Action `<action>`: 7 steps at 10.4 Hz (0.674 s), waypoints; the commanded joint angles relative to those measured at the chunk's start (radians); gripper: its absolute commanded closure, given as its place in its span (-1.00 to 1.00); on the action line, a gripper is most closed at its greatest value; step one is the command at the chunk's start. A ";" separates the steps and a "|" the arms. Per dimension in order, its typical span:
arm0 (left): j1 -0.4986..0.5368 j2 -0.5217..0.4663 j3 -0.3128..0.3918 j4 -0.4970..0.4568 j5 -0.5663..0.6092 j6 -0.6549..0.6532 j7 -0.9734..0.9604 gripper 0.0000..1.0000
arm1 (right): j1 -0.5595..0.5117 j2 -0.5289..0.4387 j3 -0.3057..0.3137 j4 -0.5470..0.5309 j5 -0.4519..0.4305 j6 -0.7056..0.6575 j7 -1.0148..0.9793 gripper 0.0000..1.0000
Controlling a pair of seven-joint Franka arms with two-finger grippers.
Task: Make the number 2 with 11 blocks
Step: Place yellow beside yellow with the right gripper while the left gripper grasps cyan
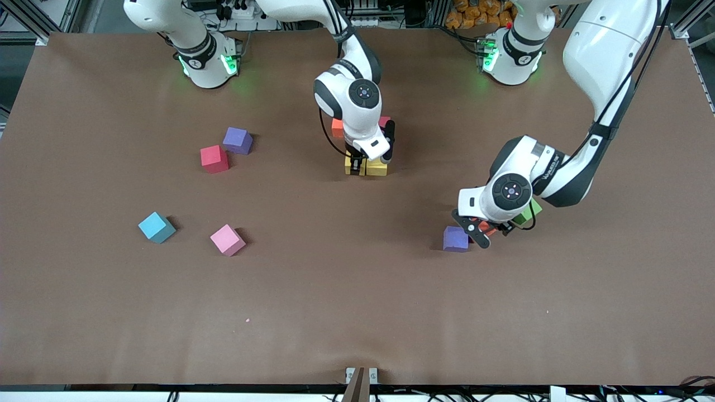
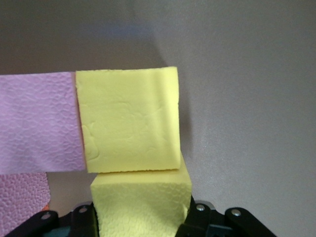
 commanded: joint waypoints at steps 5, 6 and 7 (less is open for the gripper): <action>0.035 -0.065 0.000 -0.079 -0.023 0.020 0.173 -1.00 | 0.001 0.020 0.001 0.017 -0.009 0.019 -0.008 -0.78; 0.036 -0.065 0.000 -0.084 -0.020 0.023 0.173 -1.00 | 0.001 0.019 0.001 0.017 -0.009 0.015 -0.008 -1.00; 0.036 -0.063 0.000 -0.087 -0.019 0.036 0.173 -1.00 | 0.001 0.016 0.001 0.017 -0.009 0.008 -0.008 -1.00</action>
